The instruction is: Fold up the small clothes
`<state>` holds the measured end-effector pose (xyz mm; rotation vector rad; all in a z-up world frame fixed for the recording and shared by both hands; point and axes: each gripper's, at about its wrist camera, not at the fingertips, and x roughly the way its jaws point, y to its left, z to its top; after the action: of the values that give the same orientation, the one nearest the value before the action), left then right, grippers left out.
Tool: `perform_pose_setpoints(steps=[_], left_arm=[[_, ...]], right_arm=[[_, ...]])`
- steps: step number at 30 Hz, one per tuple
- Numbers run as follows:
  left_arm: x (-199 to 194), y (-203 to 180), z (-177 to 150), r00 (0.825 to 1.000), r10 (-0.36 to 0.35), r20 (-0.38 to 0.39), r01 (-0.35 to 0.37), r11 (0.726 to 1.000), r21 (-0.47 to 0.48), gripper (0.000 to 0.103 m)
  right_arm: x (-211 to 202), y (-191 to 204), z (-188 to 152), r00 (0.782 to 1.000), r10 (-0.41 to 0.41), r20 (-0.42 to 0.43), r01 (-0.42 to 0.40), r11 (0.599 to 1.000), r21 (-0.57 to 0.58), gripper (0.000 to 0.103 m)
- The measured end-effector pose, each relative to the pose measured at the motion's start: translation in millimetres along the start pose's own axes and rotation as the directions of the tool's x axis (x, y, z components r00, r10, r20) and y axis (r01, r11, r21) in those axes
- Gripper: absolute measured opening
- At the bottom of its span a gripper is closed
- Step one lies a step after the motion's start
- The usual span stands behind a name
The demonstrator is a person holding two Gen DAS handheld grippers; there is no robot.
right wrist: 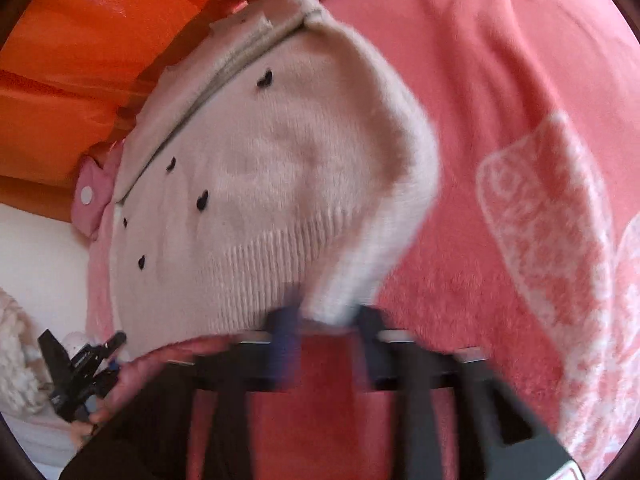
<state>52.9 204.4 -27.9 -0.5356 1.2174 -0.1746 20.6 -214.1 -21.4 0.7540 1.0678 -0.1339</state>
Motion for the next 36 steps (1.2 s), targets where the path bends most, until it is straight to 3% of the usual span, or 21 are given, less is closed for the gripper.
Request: perform_pose_setpoints(steps=[3, 6, 10, 13, 18, 21, 22, 23, 24, 25, 26, 28, 31, 33, 34, 36], left_arm=[[-21.9, -1.6, -5.4, 0.999, -0.007, 0.047, 0.006, 1.000, 0.021, 0.007], [-54.7, 1.9, -15.5, 0.995, -0.038, 0.093, 0.031, 0.997, 0.074, 0.006], [-90.4, 17.6, -41.7, 0.992, -0.057, 0.113, 0.038, 0.986, 0.162, 0.004], [-117.7, 38.4, -78.3, 0.993, -0.071, 0.090, 0.053, 0.980, 0.192, 0.000], [-128.2, 67.4, -125.8, 0.998, -0.057, 0.029, 0.051, 0.980, 0.191, 0.000], [-133.5, 71.4, -120.0, 0.993, -0.102, 0.062, 0.093, 0.986, 0.141, 0.000], [-131.9, 68.9, -113.9, 0.991, -0.112, 0.073, 0.102, 0.986, 0.129, 0.006], [-128.4, 65.7, -104.7, 0.990, -0.110, 0.087, 0.100, 0.989, 0.106, 0.023], [-123.3, 61.2, -98.4, 0.989, -0.114, 0.092, 0.106, 0.990, 0.094, 0.039], [-113.2, 57.1, -87.4, 0.990, -0.109, 0.088, 0.103, 0.992, 0.077, 0.064], [-105.1, 54.0, -82.2, 0.991, -0.102, 0.088, 0.096, 0.993, 0.064, 0.067], [-78.4, 47.1, -66.1, 0.992, -0.111, 0.054, 0.108, 0.993, 0.055, 0.067], [-42.8, 48.1, -52.7, 0.996, -0.094, -0.005, 0.094, 0.995, 0.016, 0.068], [-26.3, 48.6, -45.8, 0.997, -0.083, 0.004, 0.082, 0.997, 0.007, 0.068], [-22.0, 47.4, -43.5, 0.997, -0.077, 0.001, 0.077, 0.997, 0.003, 0.065], [-19.1, 42.5, -40.1, 0.994, -0.105, -0.006, 0.105, 0.994, 0.005, 0.038]], right_arm=[[-30.9, 2.7, -6.4, 0.994, 0.042, 0.099, -0.041, 0.999, -0.014, 0.007], [-67.9, 6.8, -23.4, 0.984, 0.033, 0.177, -0.018, 0.996, -0.089, 0.006], [-104.7, -9.1, -56.7, 0.976, 0.028, 0.215, 0.004, 0.989, -0.145, 0.005], [-124.6, -25.3, -97.0, 0.979, 0.014, 0.202, 0.022, 0.984, -0.177, 0.005], [-130.9, -45.8, -153.5, 0.985, -0.054, 0.165, 0.091, 0.971, -0.223, 0.000], [-134.3, -51.7, -148.8, 0.985, -0.024, 0.173, 0.057, 0.980, -0.189, 0.000], [-134.4, -54.0, -142.0, 0.984, -0.019, 0.175, 0.046, 0.987, -0.153, 0.001], [-133.4, -51.9, -134.4, 0.984, -0.015, 0.177, 0.040, 0.989, -0.139, 0.010], [-132.7, -49.3, -129.6, 0.983, -0.027, 0.180, 0.052, 0.989, -0.137, 0.013], [-129.3, -43.6, -121.4, 0.981, -0.044, 0.189, 0.071, 0.988, -0.138, 0.024], [-127.6, -41.1, -119.1, 0.981, -0.040, 0.192, 0.068, 0.988, -0.141, 0.042], [-117.6, -36.6, -110.3, 0.980, -0.033, 0.194, 0.056, 0.992, -0.114, 0.054], [-86.2, -33.8, -96.6, 0.995, -0.011, 0.103, 0.018, 0.997, -0.070, 0.055], [-77.2, -25.5, -92.3, 0.990, -0.074, 0.124, 0.087, 0.991, -0.101, 0.057], [-66.9, -19.9, -87.4, 0.991, -0.086, 0.102, 0.098, 0.988, -0.122, 0.057], [-53.0, -14.5, -81.1, 0.994, -0.087, 0.070, 0.096, 0.988, -0.125, 0.057]])
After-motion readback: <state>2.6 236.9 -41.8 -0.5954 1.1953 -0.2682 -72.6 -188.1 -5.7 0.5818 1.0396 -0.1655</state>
